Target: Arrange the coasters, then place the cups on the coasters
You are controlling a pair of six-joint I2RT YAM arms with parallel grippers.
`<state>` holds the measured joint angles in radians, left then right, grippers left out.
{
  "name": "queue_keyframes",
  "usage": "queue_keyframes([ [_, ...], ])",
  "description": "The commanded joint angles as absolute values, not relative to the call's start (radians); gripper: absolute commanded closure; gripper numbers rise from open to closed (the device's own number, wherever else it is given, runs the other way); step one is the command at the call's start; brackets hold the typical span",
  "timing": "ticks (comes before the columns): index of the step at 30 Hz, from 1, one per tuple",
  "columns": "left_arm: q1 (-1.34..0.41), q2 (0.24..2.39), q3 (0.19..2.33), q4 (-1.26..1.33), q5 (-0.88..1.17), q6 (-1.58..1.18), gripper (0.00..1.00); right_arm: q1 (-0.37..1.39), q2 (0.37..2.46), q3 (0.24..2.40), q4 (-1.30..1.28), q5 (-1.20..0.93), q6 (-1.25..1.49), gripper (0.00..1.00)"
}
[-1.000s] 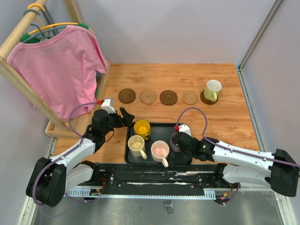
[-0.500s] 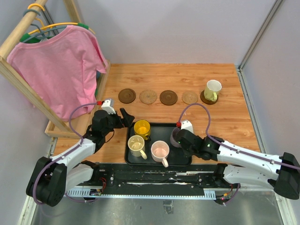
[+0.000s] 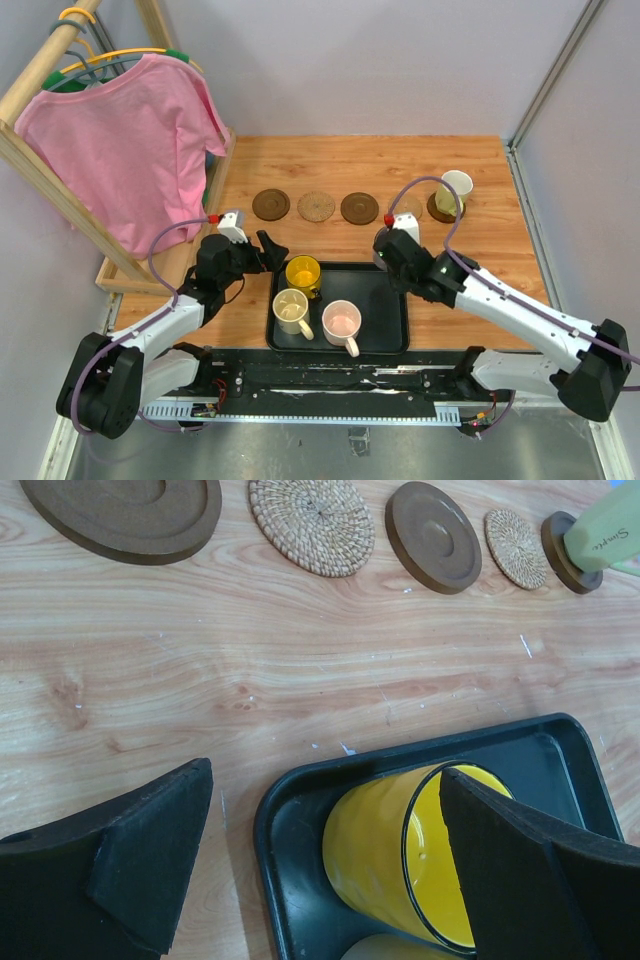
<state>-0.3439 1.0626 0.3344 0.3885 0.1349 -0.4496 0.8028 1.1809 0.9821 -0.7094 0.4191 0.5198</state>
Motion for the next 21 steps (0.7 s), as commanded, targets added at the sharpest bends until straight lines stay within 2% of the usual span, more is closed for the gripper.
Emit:
queue_keyframes([
  [1,-0.351,1.055,0.347,0.410,0.145,-0.423,0.00,0.688,1.261,1.075,-0.623,0.391,0.407,0.99],
  [11,-0.350,1.071,0.350,0.416,0.143,-0.415,0.00,0.430,1.502,1.274,-0.530,0.245,0.311,0.99],
  [21,-0.351,1.128,0.357,0.450,0.161,-0.425,0.00,0.325,1.737,1.391,-0.429,0.198,0.283,0.99],
])
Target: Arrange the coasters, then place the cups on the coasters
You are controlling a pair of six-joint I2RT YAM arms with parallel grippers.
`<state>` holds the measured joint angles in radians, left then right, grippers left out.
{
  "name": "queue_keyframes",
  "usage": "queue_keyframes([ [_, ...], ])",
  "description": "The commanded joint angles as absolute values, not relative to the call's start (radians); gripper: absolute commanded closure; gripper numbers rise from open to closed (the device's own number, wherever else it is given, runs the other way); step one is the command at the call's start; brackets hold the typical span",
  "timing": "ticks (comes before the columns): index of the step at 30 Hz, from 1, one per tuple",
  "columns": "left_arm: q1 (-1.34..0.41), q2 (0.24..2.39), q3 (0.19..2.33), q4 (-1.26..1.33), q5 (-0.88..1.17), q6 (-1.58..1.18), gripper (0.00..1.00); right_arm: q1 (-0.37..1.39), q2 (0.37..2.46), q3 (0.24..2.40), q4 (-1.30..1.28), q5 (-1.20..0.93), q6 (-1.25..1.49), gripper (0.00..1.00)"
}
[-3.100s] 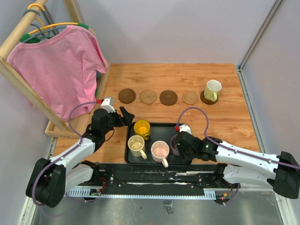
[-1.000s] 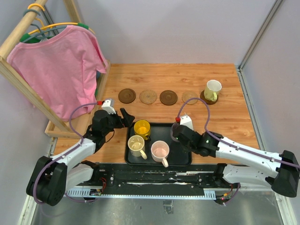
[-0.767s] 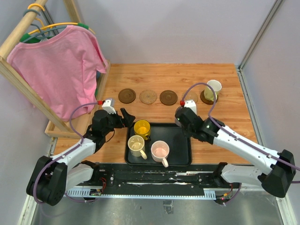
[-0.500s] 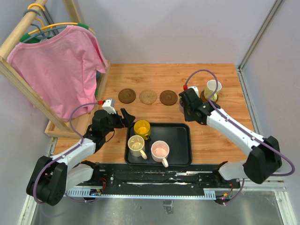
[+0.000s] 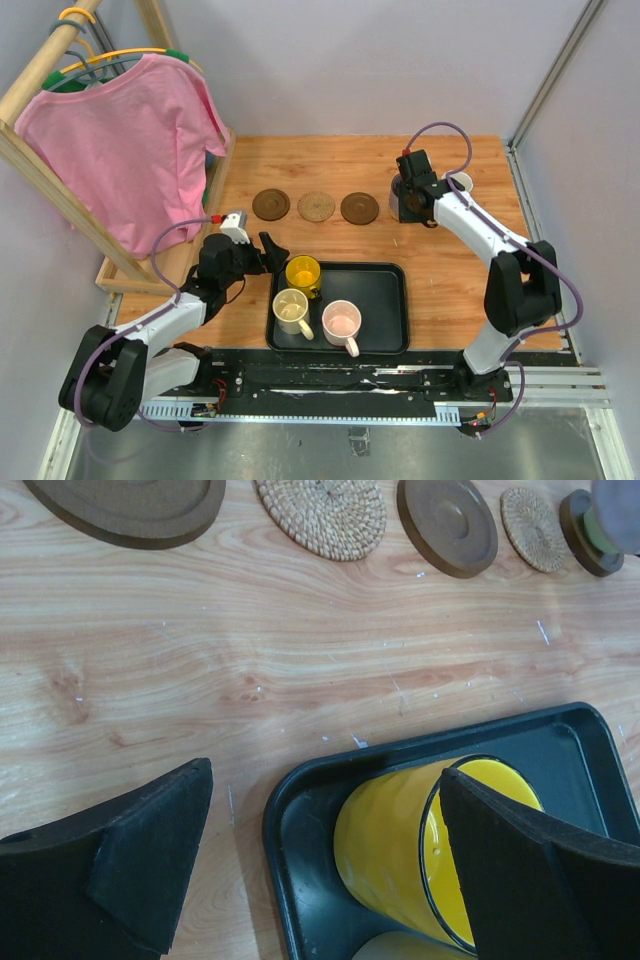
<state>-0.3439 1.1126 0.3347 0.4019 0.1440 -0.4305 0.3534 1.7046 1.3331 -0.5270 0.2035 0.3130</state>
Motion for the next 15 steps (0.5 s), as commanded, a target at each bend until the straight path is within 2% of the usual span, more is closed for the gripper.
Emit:
queue_keyframes([
  [1,-0.350,1.133,0.358,0.451,0.161,-0.422,0.00,0.318,1.752,1.395,-0.418,0.197,0.281,0.99],
  [15,-0.350,1.175,0.378,0.454,0.164,-0.419,0.00,0.246,1.863,1.428,-0.368,0.134,0.278,0.99],
])
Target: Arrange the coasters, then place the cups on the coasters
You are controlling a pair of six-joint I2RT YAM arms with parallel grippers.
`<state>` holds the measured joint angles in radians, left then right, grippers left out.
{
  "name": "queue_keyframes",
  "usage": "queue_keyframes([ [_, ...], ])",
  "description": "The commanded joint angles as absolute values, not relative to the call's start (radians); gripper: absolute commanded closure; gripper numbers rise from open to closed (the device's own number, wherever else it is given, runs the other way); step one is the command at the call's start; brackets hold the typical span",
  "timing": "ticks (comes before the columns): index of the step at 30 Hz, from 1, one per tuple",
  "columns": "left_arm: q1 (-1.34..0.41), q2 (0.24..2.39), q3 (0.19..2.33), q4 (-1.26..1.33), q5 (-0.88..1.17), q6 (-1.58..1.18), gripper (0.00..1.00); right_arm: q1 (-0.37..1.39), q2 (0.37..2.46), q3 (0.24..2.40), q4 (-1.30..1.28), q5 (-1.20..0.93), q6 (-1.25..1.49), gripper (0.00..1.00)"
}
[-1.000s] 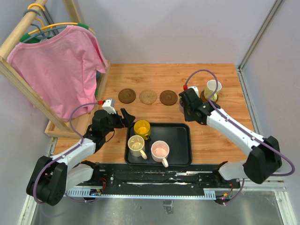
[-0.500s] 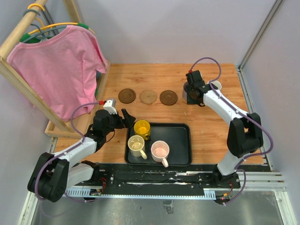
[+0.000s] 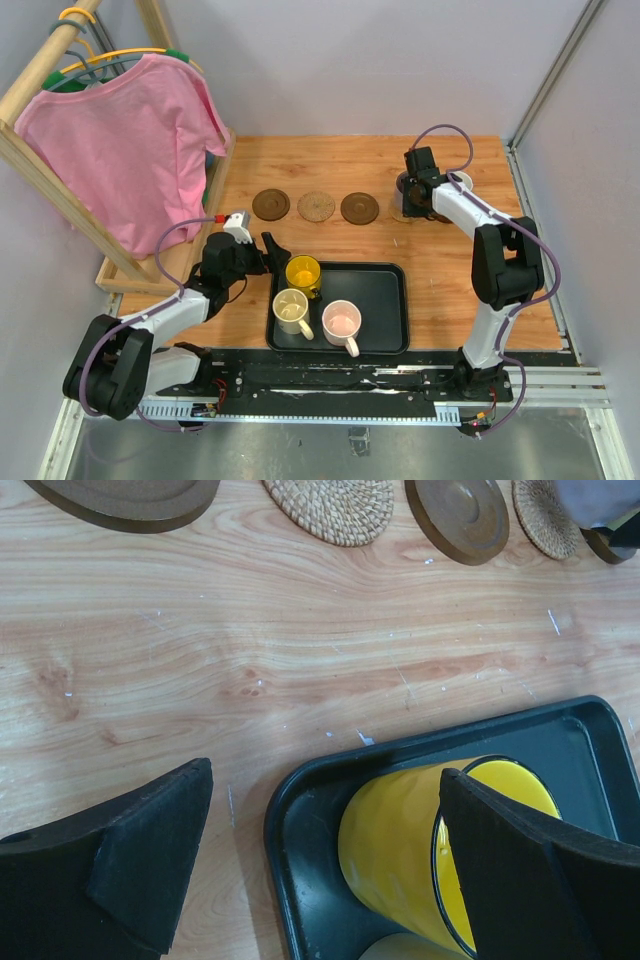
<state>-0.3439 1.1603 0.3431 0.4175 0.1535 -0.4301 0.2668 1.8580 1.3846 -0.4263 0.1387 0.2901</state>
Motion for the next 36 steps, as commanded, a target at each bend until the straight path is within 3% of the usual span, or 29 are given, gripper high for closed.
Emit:
queue_keyframes([
  [1,-0.350,1.179,0.378,0.455,0.164,-0.419,0.00,0.245,1.865,1.428,-0.368,0.133,0.277,0.99],
  [36,-0.351,1.220,0.384,0.469,0.170,-0.424,0.00,0.238,1.895,1.382,-0.359,0.091,0.297,0.99],
])
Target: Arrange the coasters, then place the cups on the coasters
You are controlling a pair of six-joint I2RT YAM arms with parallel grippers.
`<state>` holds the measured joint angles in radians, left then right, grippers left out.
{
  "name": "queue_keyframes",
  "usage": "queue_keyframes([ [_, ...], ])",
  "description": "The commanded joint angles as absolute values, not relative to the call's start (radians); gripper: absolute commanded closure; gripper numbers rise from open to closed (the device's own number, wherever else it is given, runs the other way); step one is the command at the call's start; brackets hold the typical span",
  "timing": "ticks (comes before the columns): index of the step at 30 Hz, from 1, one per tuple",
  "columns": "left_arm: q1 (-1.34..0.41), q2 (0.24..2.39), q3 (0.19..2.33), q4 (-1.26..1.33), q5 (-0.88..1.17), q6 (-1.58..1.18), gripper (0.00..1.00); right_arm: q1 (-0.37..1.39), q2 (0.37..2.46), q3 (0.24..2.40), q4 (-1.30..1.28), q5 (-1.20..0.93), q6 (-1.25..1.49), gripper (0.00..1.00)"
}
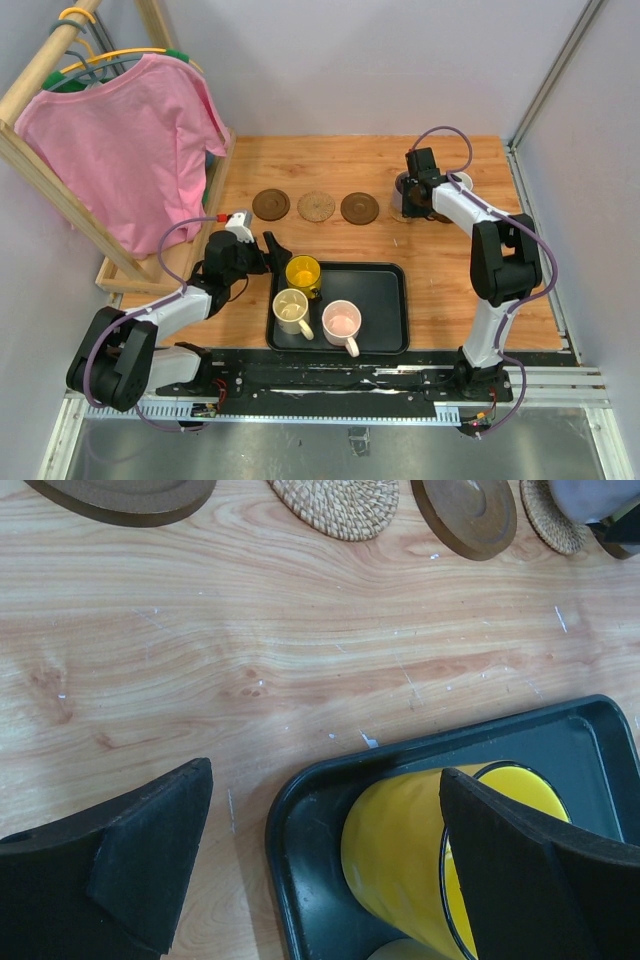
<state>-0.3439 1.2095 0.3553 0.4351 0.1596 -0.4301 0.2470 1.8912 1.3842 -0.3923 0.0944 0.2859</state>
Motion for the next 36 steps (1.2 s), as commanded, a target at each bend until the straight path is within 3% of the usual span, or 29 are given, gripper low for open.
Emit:
queue_keyframes([
  [1,-0.351,1.220,0.383,0.471,0.170,-0.423,0.00,0.238,1.894,1.378,-0.359,0.090,0.301,0.99],
  [17,-0.350,1.221,0.382,0.471,0.167,-0.424,0.00,0.238,1.912,1.375,-0.373,0.090,0.305,0.99],
  [18,-0.351,1.221,0.383,0.472,0.167,-0.425,0.00,0.238,1.915,1.379,-0.377,0.092,0.305,0.96],
  [22,-0.350,1.224,0.385,0.471,0.167,-0.426,0.00,0.238,1.916,1.382,-0.386,0.094,0.305,0.65],
  [26,-0.350,1.223,0.386,0.469,0.166,-0.425,0.00,0.239,1.906,1.379,-0.386,0.097,0.306,0.51],
  [36,-0.350,1.223,0.392,0.465,0.166,-0.423,0.00,0.250,1.870,1.362,-0.383,0.112,0.302,0.46],
])
